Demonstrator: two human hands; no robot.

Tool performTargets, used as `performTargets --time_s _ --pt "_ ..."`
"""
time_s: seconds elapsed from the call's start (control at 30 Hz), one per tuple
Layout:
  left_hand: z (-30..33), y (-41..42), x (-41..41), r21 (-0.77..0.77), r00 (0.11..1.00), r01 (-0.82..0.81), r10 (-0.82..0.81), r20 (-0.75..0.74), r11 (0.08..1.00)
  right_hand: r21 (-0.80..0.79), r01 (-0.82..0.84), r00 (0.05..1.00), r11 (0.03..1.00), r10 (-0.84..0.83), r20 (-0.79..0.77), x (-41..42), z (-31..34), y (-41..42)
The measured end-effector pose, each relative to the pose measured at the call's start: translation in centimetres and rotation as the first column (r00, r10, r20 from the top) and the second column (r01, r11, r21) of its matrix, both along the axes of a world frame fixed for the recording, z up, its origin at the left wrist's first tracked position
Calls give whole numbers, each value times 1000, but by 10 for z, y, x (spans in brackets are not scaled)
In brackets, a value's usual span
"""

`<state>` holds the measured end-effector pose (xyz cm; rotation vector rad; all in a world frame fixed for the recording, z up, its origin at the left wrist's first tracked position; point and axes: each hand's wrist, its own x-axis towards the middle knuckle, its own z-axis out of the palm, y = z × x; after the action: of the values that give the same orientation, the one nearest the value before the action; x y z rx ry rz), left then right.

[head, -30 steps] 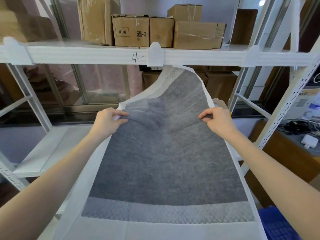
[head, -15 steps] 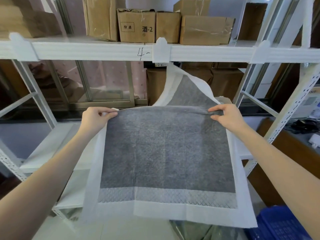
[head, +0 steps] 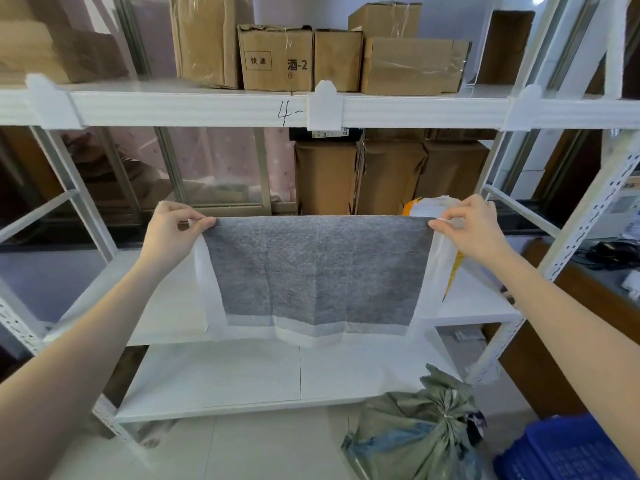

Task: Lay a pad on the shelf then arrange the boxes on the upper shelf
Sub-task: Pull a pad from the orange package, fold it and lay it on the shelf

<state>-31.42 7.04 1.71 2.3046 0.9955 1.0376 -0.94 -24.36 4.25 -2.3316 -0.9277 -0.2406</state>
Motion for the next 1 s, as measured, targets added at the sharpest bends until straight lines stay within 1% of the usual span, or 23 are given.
performTargets --time_s 0.07,0.17,0.23,0.3,0.37,0.43,0.5,0.57,0.63,0.7,0.83,1.0 --pt "4 -4 4 6 999 38 -38 30 999 -48 2 1000 999 -1 25 3 -1 1" --pt "18 -16 12 -27 989 105 -102 107 994 -92 -3 999 996 8 54 4 -4 2" --pt "30 -26 18 15 983 136 -137 121 991 -78 -51 995 996 57 79 2 -6 5" --pt "43 -41 29 107 975 183 -195 109 977 -49 -141 987 989 144 78 -10 -5 11" --pt "55 -56 43 219 957 259 -281 76 941 -38 -237 971 971 239 28 -26 -4 22" --pt "64 -71 56 290 928 350 -372 21 891 -21 -347 937 938 347 -33 -47 -3 33" --pt "72 -85 67 321 903 411 -429 -17 853 22 -434 892 901 433 -129 -71 -2 43" --pt "79 -96 75 349 890 436 -455 -30 830 79 -502 835 861 506 -217 -93 -5 52" --pt "86 -104 79 367 880 451 -474 -32 814 104 -557 780 824 562 -275 -107 -9 58" --pt "93 -108 80 366 876 456 -481 -25 811 101 -568 754 817 565 -334 -113 -12 61" --pt "102 -107 78 354 890 425 -457 6 833 83 -504 789 860 497 -361 -113 -14 61" --pt "108 -93 73 323 927 312 -361 104 893 24 -473 803 881 442 -401 -108 -13 54"
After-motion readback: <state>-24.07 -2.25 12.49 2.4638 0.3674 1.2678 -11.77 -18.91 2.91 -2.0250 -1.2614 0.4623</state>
